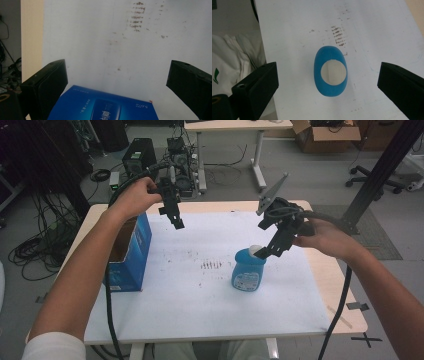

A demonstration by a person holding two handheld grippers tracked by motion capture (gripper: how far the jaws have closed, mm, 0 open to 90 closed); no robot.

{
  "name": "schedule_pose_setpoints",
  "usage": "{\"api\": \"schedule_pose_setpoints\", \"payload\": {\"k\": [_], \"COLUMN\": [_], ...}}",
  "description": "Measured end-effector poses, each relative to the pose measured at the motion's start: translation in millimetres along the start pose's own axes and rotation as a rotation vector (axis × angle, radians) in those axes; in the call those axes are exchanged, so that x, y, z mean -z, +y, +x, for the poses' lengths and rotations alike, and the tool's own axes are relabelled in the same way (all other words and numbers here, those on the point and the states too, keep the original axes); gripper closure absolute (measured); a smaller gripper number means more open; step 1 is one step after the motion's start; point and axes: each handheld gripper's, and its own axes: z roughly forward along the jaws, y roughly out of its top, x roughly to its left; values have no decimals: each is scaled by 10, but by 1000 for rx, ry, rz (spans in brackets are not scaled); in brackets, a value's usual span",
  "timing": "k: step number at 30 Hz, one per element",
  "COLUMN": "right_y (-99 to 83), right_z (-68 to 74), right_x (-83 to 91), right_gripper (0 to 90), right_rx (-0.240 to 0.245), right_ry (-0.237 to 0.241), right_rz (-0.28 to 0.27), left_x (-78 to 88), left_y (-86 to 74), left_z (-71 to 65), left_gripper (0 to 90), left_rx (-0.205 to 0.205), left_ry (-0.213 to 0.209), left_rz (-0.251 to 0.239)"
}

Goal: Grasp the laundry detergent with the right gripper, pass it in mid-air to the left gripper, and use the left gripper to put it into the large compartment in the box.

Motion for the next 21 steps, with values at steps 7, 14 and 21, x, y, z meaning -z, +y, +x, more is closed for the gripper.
{"api": "schedule_pose_setpoints", "payload": {"k": [7,14,21], "right_y": [-150,-286,-424], "right_z": [-7,-13,-6], "right_x": [-11,-52,-76], "right_gripper": [31,32,31], "right_rx": [-11,-20,-12], "right_ry": [-7,-4,-12], "right_rz": [-15,-26,-47], "left_x": [0,7,11], "left_y": [-3,-3,-7], "left_z": [-3,-9,-19], "left_gripper": [37,37,37], "left_rx": [-1,0,4], "left_ry": [-2,1,0], "left_rz": [2,1,-3]}}
